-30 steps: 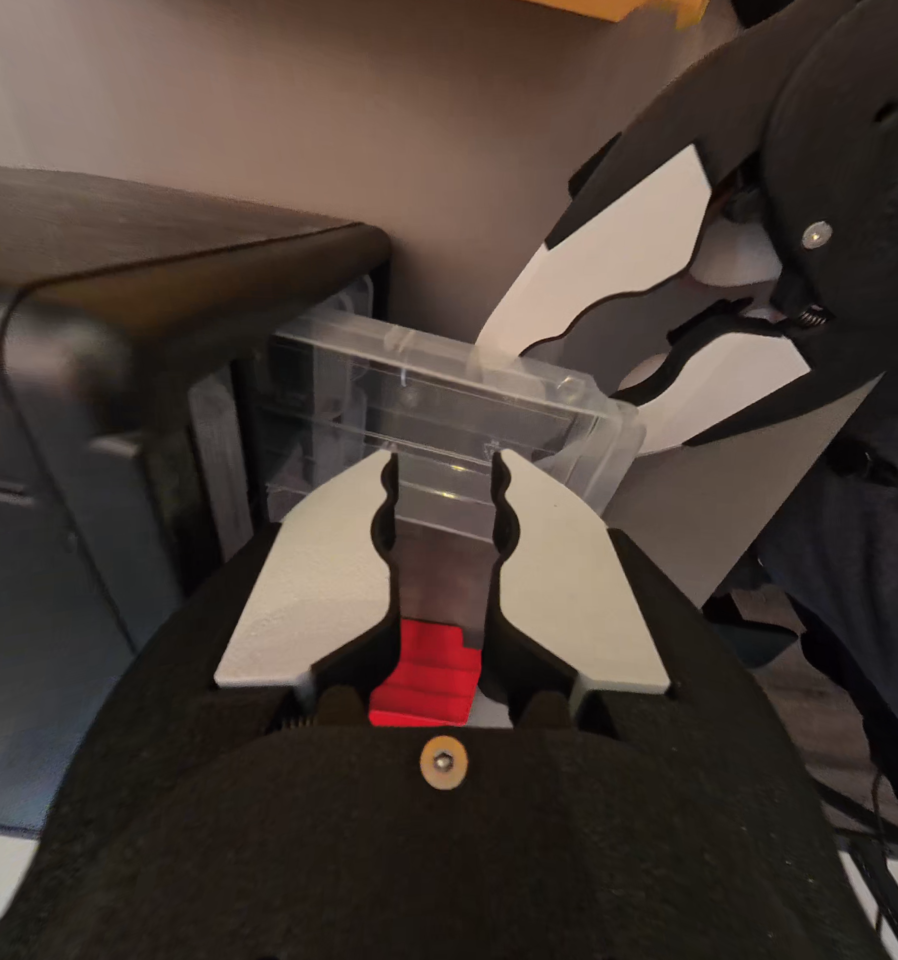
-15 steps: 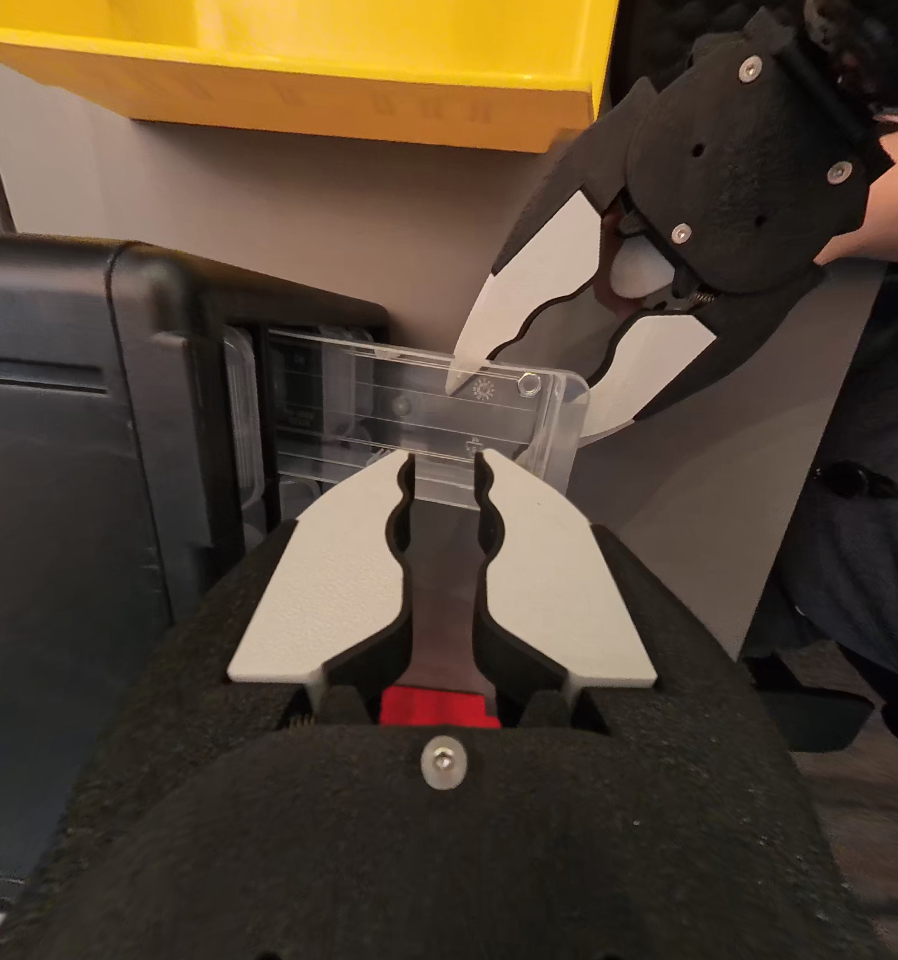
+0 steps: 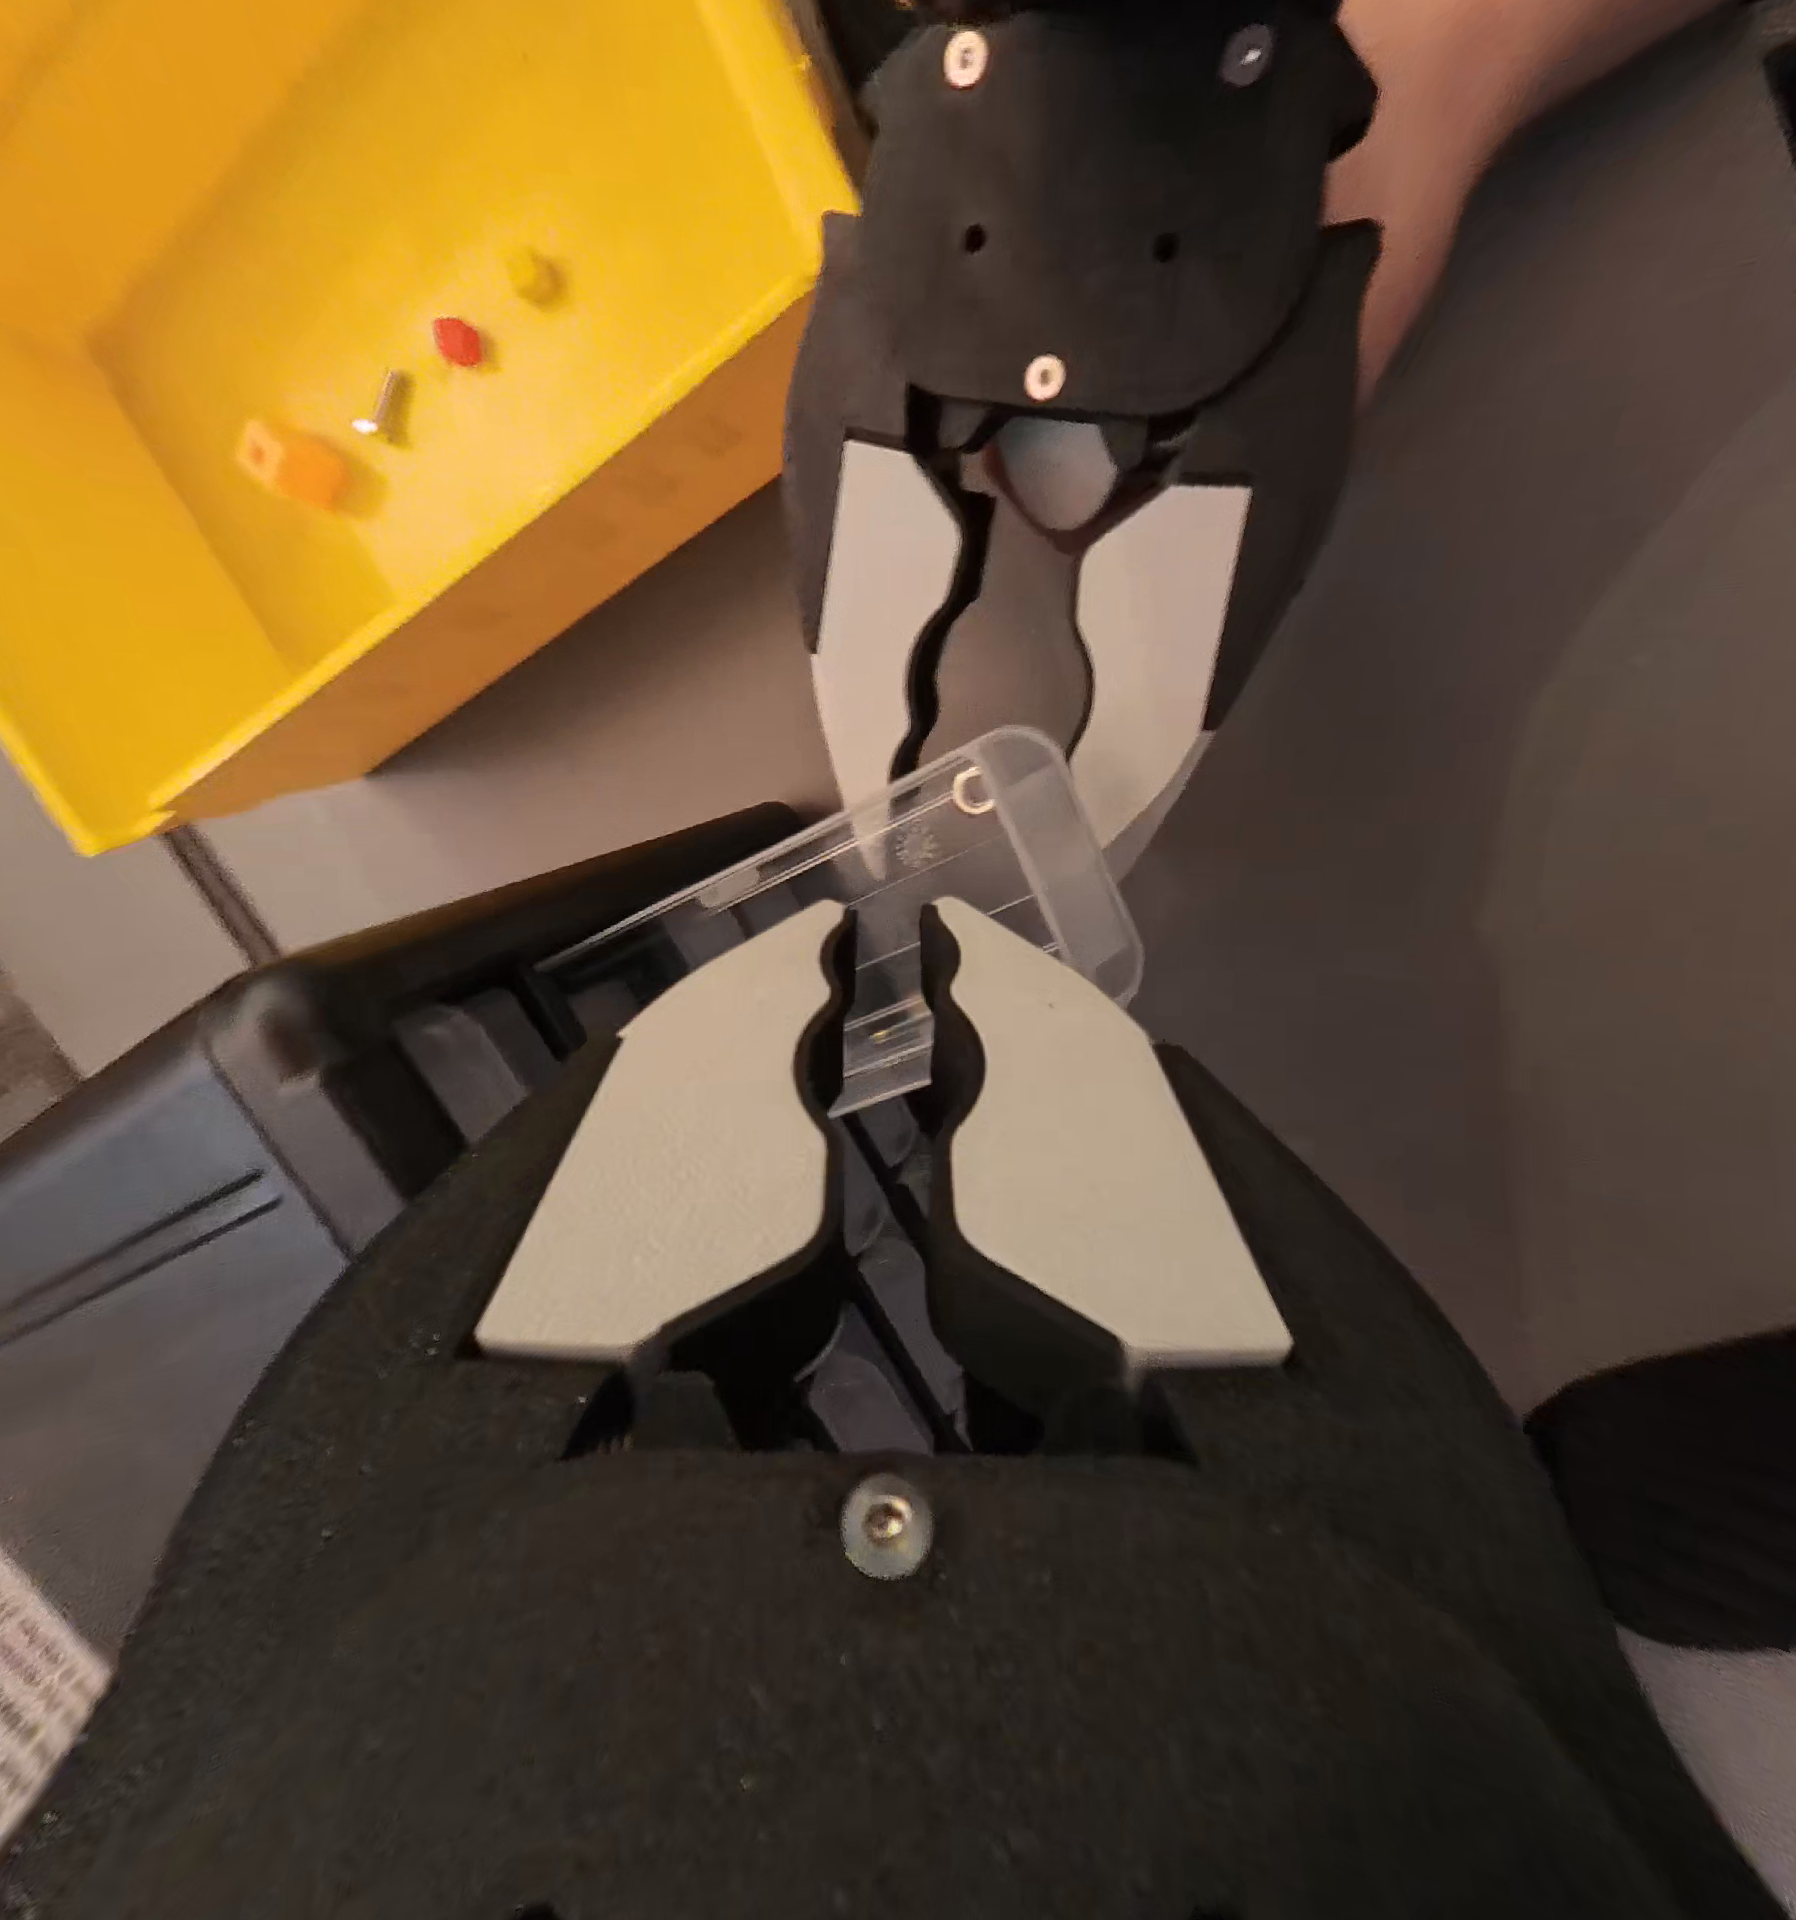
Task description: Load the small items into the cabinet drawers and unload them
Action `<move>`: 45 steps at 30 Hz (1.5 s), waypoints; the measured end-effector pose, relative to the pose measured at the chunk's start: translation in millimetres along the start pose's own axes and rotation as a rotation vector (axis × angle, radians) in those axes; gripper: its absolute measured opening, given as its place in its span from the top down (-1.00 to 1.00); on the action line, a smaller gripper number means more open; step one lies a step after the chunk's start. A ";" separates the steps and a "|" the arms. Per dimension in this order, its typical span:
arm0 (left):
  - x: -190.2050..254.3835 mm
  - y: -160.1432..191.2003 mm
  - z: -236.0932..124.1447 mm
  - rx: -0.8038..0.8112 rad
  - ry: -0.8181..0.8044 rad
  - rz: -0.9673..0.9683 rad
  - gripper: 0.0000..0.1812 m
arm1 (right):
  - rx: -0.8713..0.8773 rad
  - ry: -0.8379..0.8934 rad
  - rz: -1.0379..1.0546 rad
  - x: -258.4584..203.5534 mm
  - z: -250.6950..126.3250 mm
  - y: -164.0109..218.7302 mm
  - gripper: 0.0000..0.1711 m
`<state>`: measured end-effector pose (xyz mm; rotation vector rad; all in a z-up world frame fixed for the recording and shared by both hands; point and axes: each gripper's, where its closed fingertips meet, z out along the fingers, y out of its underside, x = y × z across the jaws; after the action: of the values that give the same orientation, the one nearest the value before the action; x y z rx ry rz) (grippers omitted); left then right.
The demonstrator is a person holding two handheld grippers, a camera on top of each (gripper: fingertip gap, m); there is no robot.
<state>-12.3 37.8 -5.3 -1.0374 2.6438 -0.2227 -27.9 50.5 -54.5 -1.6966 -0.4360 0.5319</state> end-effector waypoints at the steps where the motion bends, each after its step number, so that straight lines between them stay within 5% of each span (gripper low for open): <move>1: 1.5 -0.9 0.9 0.001 0.026 0.007 0.86 | 0.003 0.000 0.000 0.4 -0.3 -0.4 0.52; 23: 7.8 -1.5 28.0 -0.082 0.114 0.604 1.00 | -0.056 -0.026 0.027 7.8 3.8 6.6 0.50; 40: -4.9 19.4 33.3 -0.235 0.029 0.597 1.00 | 0.002 -0.029 0.047 7.4 1.0 -2.9 0.49; 45: -16.9 17.0 10.0 -0.148 -0.077 0.452 1.00 | 0.023 -0.010 0.056 10.5 0.2 -4.5 0.49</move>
<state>-8.2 61.3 -15.3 -0.4499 2.7662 0.1103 -19.3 57.4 -51.3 -1.6887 -0.3892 0.5839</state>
